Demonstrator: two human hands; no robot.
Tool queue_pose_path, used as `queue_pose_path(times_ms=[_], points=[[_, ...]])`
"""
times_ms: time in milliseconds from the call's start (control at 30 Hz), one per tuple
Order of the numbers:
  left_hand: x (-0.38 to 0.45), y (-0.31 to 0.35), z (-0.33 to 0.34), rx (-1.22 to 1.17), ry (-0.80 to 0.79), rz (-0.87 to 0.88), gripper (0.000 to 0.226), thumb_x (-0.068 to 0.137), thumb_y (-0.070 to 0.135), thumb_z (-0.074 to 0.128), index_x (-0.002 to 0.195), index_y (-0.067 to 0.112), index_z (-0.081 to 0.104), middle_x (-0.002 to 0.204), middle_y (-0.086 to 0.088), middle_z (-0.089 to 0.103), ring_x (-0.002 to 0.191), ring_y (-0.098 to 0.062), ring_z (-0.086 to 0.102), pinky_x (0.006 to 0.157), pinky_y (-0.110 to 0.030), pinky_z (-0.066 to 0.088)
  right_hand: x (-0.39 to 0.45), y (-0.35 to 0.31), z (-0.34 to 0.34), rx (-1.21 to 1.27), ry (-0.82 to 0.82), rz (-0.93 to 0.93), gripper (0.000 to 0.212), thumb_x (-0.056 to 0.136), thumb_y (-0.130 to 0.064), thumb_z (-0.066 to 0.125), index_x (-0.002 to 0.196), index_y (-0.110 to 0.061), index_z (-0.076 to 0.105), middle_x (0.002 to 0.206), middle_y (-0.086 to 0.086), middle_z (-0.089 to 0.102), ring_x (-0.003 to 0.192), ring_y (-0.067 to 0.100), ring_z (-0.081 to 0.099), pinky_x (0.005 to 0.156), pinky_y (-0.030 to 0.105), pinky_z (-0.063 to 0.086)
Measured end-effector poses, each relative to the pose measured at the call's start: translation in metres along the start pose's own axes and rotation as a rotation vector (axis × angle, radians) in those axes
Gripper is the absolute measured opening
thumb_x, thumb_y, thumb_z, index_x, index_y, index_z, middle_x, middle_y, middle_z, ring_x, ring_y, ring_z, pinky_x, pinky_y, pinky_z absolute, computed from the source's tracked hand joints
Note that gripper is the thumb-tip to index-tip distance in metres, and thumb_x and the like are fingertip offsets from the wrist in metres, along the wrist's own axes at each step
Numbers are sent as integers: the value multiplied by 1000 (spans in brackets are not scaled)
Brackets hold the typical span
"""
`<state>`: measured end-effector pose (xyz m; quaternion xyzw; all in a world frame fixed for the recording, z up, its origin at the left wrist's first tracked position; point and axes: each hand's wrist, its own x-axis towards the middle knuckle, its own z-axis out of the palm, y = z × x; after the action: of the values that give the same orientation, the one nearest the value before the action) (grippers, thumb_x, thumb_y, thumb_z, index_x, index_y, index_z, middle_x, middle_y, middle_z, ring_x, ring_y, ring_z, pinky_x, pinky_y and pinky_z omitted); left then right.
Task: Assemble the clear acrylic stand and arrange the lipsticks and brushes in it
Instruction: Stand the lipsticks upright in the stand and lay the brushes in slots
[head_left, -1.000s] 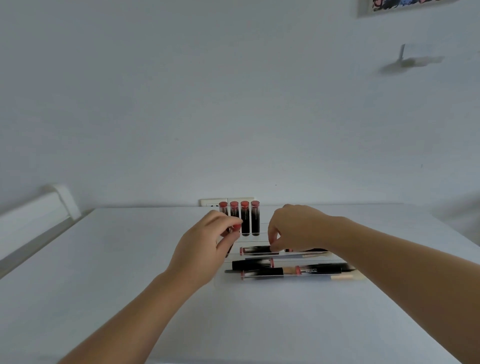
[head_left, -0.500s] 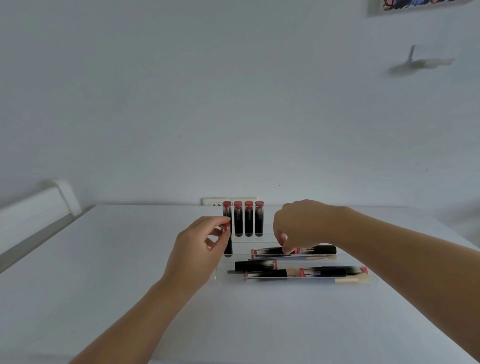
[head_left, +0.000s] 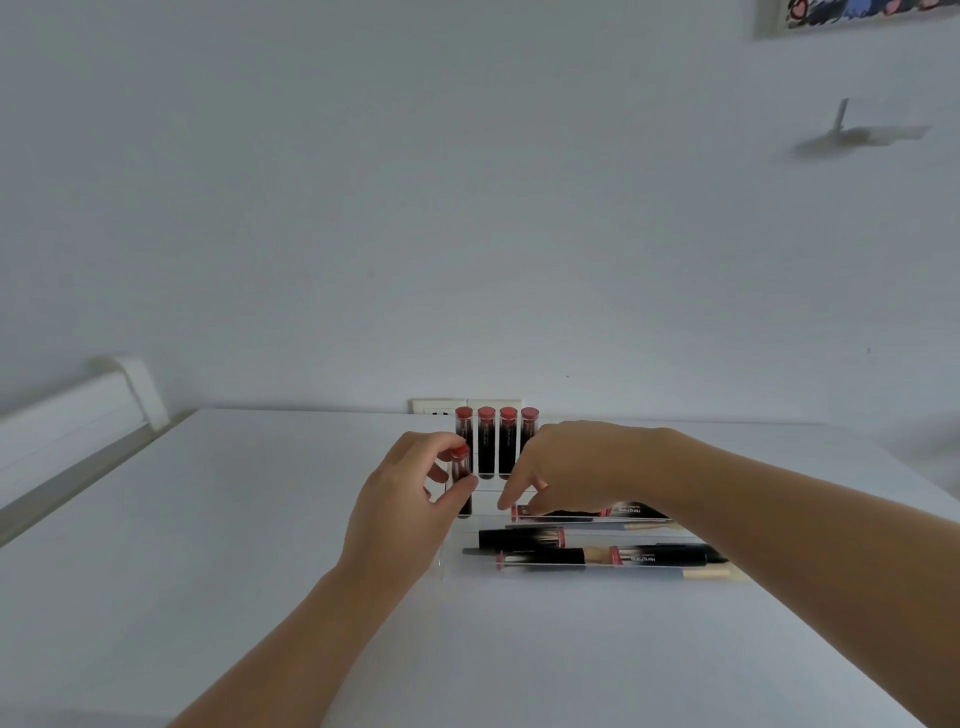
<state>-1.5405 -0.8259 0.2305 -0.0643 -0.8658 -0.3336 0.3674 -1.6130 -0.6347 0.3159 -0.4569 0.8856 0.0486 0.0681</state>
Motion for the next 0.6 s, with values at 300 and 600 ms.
queue_pose_path(times_ms=[300,600], points=[[-3,2,3,70,-1,-18,34,84,28,78,116,30,64,104,21,60,80,-1,61,64,-18,49,2,-3,-1,-152,-88,23,31,99,-30,57,126,-44,65,133,-12,59,107,11,54,76,25,35],[-4,4,3,82,-2,-22,34,84,25,79,115,28,65,104,19,61,78,-2,61,63,-20,50,-5,2,-2,-215,3,2,16,94,-33,64,107,-39,69,77,-21,39,83,12,48,62,24,31]])
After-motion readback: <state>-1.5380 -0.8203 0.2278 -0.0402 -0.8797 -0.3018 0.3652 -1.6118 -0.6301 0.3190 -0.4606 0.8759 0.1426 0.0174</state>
